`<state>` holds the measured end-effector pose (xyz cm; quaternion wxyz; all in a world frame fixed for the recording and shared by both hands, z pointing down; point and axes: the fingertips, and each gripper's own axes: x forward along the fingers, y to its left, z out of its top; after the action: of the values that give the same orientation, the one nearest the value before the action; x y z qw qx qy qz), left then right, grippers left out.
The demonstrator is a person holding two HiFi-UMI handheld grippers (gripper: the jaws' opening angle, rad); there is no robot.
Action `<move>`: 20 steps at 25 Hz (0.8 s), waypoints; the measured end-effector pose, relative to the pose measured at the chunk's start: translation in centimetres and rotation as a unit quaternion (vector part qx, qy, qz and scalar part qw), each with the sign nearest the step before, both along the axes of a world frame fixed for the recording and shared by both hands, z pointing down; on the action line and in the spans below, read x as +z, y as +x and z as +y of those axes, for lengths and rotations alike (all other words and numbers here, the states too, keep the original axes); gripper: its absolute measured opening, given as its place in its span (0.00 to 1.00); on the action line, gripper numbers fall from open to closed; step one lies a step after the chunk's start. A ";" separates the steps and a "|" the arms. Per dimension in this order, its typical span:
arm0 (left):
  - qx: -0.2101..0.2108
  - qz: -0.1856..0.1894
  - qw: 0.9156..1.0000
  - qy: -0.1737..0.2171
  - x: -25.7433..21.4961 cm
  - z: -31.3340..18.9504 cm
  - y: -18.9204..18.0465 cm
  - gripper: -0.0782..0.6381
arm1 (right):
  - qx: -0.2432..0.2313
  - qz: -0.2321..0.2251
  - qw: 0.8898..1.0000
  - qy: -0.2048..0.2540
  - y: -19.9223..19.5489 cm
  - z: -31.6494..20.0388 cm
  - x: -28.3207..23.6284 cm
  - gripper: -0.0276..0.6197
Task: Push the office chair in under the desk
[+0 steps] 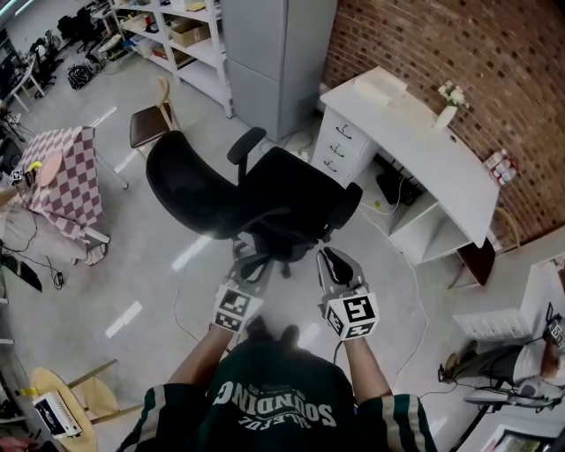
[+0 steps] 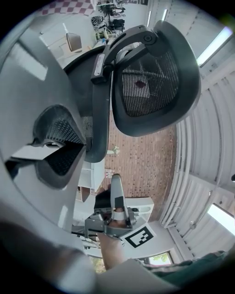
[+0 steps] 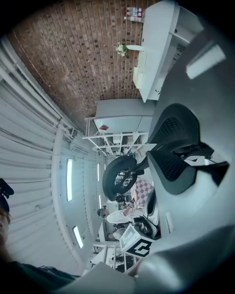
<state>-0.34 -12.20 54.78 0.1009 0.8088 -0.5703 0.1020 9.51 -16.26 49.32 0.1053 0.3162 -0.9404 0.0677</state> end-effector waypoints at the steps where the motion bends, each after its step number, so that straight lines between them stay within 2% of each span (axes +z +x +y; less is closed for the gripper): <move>1: -0.004 -0.001 1.000 -0.001 0.1 0.1 0.0 0.12 | -0.004 -0.002 1.000 -0.001 0.0 0.0 0.0 0.10; 13: -0.065 -0.010 0.998 -0.013 0.0 2.4 -0.6 0.12 | -0.045 -0.027 0.999 -0.009 0.9 0.7 -0.2 0.11; 16: -0.067 -0.001 0.998 -0.007 -0.4 2.9 -1.4 0.12 | -0.041 -0.032 0.999 -0.014 0.9 0.8 0.1 0.11; 20: -0.060 -0.013 0.998 -0.008 -0.3 2.4 -2.7 0.12 | -0.028 -0.036 0.999 -0.010 0.7 0.6 0.0 0.12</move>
<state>-3.05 -9.77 54.47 0.1058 0.7709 -0.6182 0.1114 10.20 -15.70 49.35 0.0766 0.2862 -0.9513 0.0855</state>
